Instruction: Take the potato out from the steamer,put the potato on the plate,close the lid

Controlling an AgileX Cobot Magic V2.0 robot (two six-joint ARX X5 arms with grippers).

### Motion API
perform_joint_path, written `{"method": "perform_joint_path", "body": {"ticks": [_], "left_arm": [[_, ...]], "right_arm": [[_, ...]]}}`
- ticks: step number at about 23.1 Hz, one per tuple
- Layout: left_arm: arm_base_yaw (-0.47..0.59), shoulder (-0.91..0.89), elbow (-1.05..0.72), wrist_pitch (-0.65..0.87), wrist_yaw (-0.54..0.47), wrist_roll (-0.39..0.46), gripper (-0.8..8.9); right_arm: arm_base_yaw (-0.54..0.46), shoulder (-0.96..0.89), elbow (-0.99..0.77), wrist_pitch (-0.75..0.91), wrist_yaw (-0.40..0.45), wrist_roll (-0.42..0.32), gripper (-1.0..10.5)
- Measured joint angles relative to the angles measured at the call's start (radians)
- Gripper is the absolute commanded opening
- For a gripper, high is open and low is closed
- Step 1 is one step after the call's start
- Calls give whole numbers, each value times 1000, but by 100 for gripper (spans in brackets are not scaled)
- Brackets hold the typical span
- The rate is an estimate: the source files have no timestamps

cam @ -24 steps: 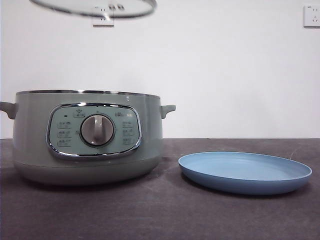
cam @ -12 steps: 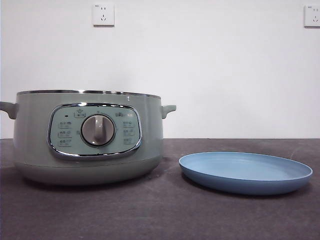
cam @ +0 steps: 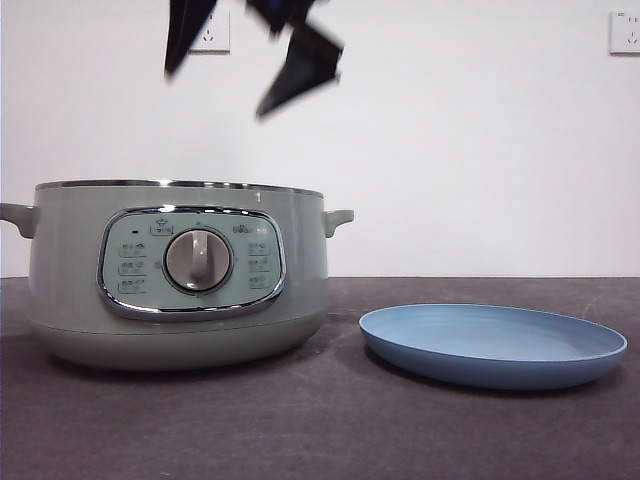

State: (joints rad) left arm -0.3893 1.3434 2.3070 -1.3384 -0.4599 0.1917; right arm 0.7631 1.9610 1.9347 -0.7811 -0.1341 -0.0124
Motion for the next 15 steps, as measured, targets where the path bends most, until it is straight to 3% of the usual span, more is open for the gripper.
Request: {"method": "perform_joint_path", "body": {"ticks": [15], "left_arm": [[0, -15, 0, 0, 32, -10, -8]], "right_arm": [[40, 217, 0, 51, 59, -8, 468]]}}
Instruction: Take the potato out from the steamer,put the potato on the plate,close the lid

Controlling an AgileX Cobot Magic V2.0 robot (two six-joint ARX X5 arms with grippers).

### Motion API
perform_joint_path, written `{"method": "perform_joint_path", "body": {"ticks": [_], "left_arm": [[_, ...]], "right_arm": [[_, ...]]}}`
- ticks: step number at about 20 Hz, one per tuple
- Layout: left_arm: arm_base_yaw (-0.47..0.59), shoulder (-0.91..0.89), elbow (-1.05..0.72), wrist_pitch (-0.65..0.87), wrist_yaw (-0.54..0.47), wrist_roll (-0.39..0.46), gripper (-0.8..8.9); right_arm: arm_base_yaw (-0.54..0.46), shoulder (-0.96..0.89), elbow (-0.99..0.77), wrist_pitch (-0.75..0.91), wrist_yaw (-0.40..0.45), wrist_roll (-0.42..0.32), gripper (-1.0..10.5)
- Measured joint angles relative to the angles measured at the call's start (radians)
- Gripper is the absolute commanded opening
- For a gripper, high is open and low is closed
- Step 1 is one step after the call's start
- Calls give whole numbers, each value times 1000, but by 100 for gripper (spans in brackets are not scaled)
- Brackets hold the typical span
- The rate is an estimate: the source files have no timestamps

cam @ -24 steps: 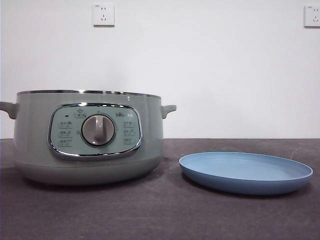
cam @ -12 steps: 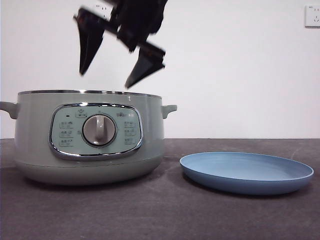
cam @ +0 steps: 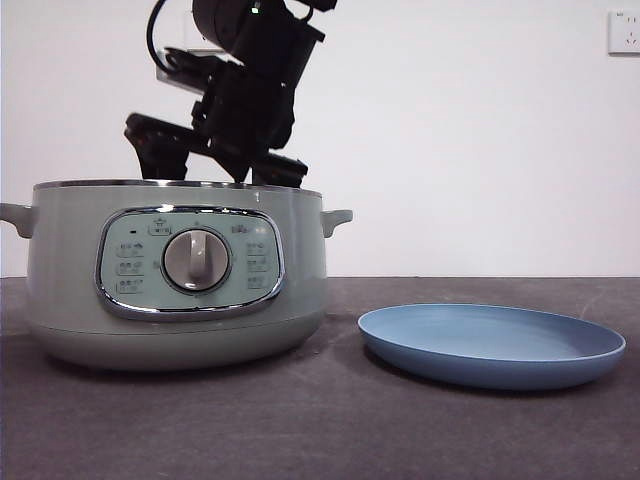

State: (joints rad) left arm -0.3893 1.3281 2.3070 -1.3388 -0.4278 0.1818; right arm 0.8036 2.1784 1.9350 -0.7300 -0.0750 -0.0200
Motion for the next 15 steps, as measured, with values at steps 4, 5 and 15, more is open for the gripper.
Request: {"method": "perform_joint_path", "body": {"ticks": [4, 5, 15], "left_arm": [[0, 0, 0, 0, 0, 0, -8], [0, 0, 0, 0, 1, 0, -8], [0, 16, 0, 0, 42, 0, -8]], "right_arm": [[2, 24, 1, -17, 0, -23, 129], [5, 27, 1, -10, 0, -34, -27], [-6, 18, 582, -494, 1, -71, -8]]}}
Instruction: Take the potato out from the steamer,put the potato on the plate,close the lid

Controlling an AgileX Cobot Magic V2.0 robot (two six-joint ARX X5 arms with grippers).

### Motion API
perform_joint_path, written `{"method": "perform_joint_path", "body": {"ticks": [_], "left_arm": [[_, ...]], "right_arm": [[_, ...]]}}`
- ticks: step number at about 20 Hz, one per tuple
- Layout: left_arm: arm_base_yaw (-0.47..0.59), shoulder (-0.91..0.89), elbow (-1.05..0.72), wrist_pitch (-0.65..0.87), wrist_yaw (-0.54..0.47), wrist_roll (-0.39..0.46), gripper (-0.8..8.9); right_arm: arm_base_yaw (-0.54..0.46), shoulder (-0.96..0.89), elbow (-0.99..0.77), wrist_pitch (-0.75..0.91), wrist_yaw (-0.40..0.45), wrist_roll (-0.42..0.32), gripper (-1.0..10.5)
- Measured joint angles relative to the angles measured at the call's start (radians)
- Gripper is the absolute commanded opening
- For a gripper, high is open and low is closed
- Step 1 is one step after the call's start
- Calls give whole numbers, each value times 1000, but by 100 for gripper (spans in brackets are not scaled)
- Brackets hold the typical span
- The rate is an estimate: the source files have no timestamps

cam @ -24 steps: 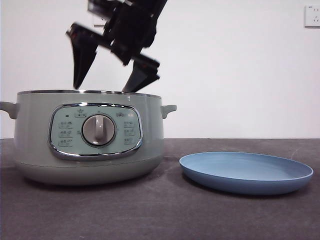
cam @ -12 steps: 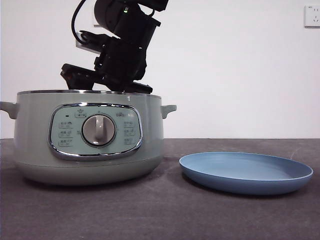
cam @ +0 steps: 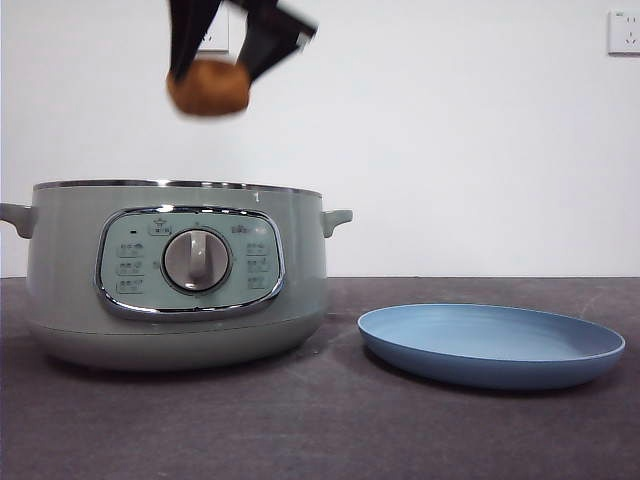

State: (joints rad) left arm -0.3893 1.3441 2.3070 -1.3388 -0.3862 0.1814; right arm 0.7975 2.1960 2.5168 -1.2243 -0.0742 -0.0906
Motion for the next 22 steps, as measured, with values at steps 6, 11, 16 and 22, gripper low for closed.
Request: {"method": "perform_joint_path", "body": {"ticks": [6, 11, 16, 22], "left_arm": [[0, 118, 0, 1, 126, -1, -8], [-1, 236, 0, 2, 270, 0, -8], [-1, 325, 0, 2, 341, 10, -8], [-1, 357, 0, 52, 423, 20, -8]], "right_arm": [[-70, -196, 43, -138, 273, 20, -8], [-151, -283, 43, -138, 461, 47, -8], [-288, -317, 28, -139, 314, 83, -8], [-394, -318, -146, -139, 126, 95, -8]]}}
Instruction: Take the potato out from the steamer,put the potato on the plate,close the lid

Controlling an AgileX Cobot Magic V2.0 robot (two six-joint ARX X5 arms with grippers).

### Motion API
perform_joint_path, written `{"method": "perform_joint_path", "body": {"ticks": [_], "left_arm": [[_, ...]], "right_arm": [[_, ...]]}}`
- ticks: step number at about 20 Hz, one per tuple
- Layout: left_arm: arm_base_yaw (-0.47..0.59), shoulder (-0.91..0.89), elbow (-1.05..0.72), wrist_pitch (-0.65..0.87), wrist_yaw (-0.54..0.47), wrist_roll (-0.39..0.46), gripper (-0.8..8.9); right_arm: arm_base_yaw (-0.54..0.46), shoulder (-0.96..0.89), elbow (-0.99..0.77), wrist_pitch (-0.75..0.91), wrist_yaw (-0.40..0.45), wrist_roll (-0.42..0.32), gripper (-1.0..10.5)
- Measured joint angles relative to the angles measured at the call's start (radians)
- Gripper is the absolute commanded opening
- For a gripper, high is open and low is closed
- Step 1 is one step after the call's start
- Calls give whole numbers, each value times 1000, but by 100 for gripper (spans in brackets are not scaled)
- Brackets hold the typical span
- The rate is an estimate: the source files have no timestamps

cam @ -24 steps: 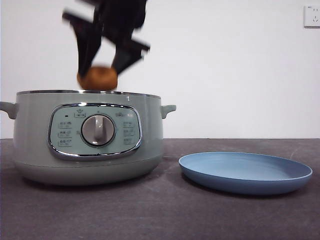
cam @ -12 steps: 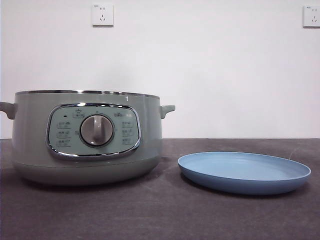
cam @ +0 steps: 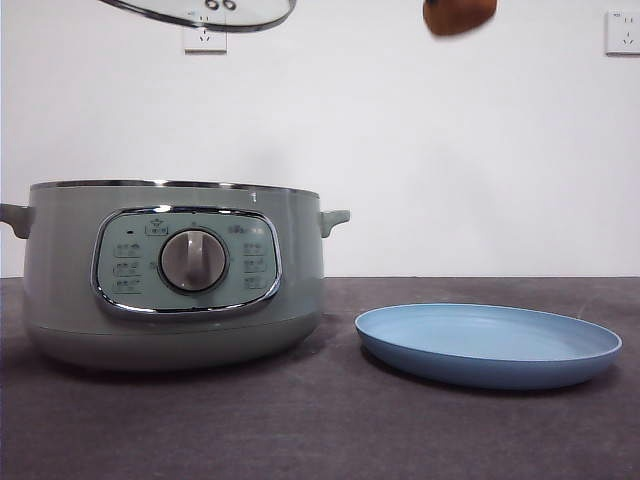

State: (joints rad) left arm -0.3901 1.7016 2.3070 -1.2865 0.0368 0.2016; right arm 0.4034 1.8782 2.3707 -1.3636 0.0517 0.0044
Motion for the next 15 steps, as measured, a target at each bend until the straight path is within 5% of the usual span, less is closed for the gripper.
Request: {"method": "perform_joint_path", "body": {"ticks": [8, 15], "left_arm": [[0, 0, 0, 19, 0, 0, -8], [0, 1, 0, 23, 0, 0, -8]], "right_arm": [[3, 0, -490, 7, -128, -12, -8], [2, 0, -906, 329, -127, -10, -8]]}}
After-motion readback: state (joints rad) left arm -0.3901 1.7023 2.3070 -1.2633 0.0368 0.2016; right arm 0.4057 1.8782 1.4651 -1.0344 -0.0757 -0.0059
